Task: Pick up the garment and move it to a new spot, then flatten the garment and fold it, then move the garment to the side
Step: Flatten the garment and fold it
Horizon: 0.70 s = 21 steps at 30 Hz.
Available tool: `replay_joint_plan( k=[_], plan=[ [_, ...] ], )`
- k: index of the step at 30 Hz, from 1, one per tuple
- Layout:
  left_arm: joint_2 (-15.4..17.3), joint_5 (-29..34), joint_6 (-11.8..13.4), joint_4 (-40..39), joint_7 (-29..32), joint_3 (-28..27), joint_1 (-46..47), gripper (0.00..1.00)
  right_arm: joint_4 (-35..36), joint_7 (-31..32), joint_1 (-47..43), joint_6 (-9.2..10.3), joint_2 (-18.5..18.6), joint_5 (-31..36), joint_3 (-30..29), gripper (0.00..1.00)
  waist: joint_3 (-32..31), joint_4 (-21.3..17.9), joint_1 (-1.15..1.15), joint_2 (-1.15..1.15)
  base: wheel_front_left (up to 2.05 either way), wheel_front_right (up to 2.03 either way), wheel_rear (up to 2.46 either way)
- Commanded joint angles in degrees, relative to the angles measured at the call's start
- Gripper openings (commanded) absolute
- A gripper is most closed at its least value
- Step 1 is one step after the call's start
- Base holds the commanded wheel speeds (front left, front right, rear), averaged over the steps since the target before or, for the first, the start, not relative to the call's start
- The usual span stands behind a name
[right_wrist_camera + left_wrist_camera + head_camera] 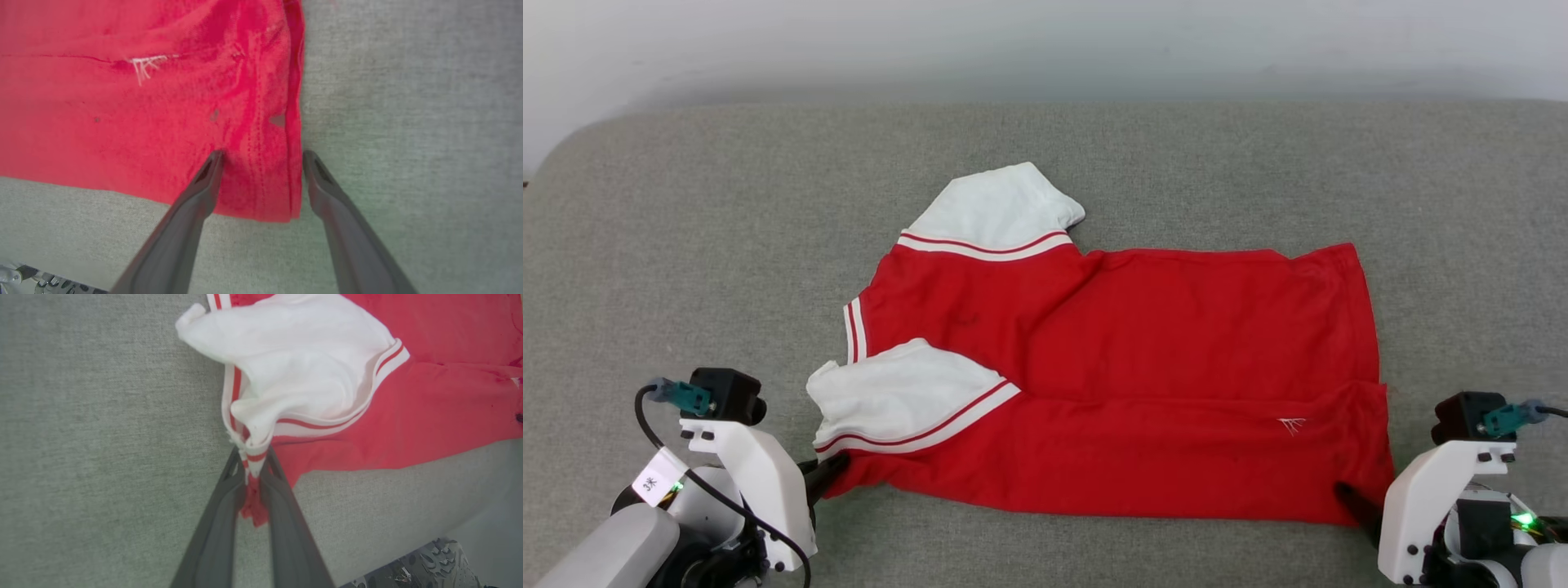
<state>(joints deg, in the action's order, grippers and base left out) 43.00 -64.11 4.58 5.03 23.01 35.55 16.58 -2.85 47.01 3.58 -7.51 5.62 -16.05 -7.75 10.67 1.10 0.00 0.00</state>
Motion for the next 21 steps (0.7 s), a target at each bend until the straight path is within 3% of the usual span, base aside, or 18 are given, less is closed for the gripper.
replay_joint_plan(
  k=[1,3,4,5,6,13,21],
  plan=[
    [0.2,0.2,0.2,-0.3,0.1,0.0,0.3,0.0,-0.9,0.4,0.7,0.04,-0.1,-0.3,0.4,1.0,0.5,0.2,0.0,0.0,0.0,0.0,0.0],
    [0.2,0.2,0.1,-0.6,0.0,0.0,0.3,0.0,-3.1,1.4,1.0,0.04,-0.4,-0.8,1.4,1.0,1.0,0.3,0.0,0.0,0.0,0.0,0.0],
    [0.3,0.2,0.1,-0.6,0.0,-0.1,0.3,0.0,-3.8,1.9,1.2,0.04,-0.6,-1.2,1.7,0.89,1.2,0.3,0.0,0.0,0.0,0.0,0.0],
    [0.3,0.2,0.1,-0.6,-0.2,-0.1,0.3,0.0,-4.4,2.2,1.5,0.03,-0.8,-1.4,2.0,0.34,1.4,0.4,0.0,0.0,0.0,0.0,0.0],
    [0.3,0.2,0.1,-0.6,-0.3,-0.2,0.2,0.0,-4.8,2.4,1.8,0.02,-0.9,-1.7,2.2,0.0,1.5,0.3,0.0,0.0,0.0,0.0,0.0],
    [-0.4,-0.6,0.0,0.5,-0.9,0.0,-1.0,0.0,-4.0,1.6,3.0,0.04,0.5,-2.3,2.0,0.0,-0.5,0.0,0.0,0.0,0.0,0.0,0.0],
    [-0.8,-1.2,1.1,0.9,-1.7,0.6,-4.6,0.0,-0.6,2.6,-1.1,0.04,2.3,-4.0,3.5,0.0,-7.3,0.4,0.0,0.0,0.0,0.0,0.0]
  ],
)
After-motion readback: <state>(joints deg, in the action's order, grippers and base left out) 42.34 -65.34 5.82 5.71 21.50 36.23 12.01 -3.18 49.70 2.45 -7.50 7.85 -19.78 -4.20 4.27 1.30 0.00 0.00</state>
